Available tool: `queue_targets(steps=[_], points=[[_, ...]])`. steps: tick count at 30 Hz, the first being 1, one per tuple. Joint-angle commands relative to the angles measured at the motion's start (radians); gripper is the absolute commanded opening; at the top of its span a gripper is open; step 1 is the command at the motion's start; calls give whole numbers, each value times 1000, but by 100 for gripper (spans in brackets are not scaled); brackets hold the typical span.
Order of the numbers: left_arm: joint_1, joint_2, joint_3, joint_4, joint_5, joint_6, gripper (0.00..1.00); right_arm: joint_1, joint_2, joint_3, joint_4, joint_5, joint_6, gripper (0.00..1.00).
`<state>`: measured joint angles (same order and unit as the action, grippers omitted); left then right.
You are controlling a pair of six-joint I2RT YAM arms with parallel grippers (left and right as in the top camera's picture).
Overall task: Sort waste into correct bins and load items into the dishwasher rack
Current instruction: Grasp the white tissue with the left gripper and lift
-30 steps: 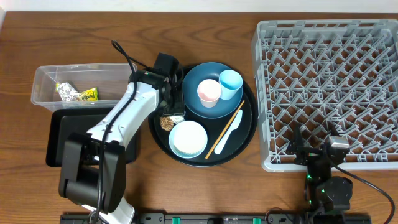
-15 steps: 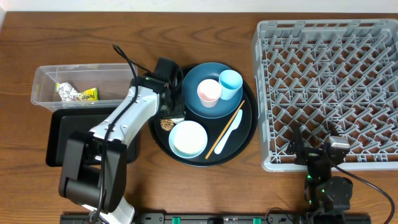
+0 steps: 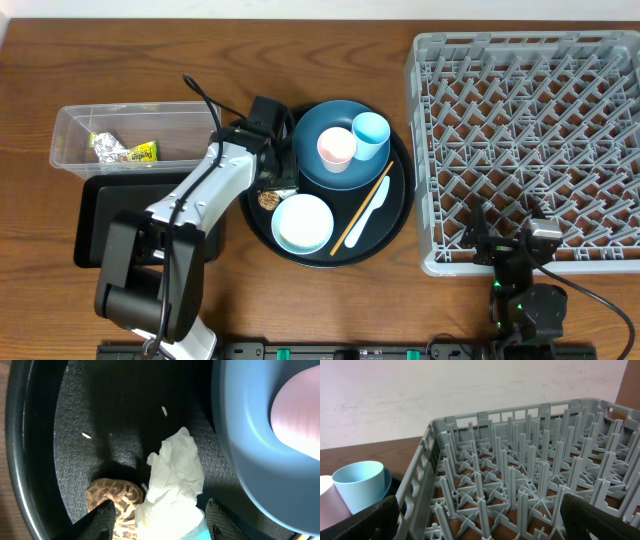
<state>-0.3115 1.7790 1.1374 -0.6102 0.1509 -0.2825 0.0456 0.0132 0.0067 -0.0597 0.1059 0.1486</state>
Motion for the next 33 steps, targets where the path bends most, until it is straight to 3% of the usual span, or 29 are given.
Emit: queue_targets(steps=[1, 18, 25, 30, 33], points=[[-2, 11, -33, 18, -1, 16, 60, 8, 0, -2, -3, 10, -11, 99], [-2, 11, -54, 88, -1, 12, 56, 8, 0, -2, -3, 10, -11, 99], [-2, 11, -54, 94, -1, 12, 50, 8, 0, -2, -3, 10, -11, 99], [-2, 11, -54, 97, -1, 12, 34, 8, 0, -2, -3, 10, -11, 99], [-2, 11, -54, 103, -1, 12, 19, 8, 0, -2, -3, 10, -11, 99]])
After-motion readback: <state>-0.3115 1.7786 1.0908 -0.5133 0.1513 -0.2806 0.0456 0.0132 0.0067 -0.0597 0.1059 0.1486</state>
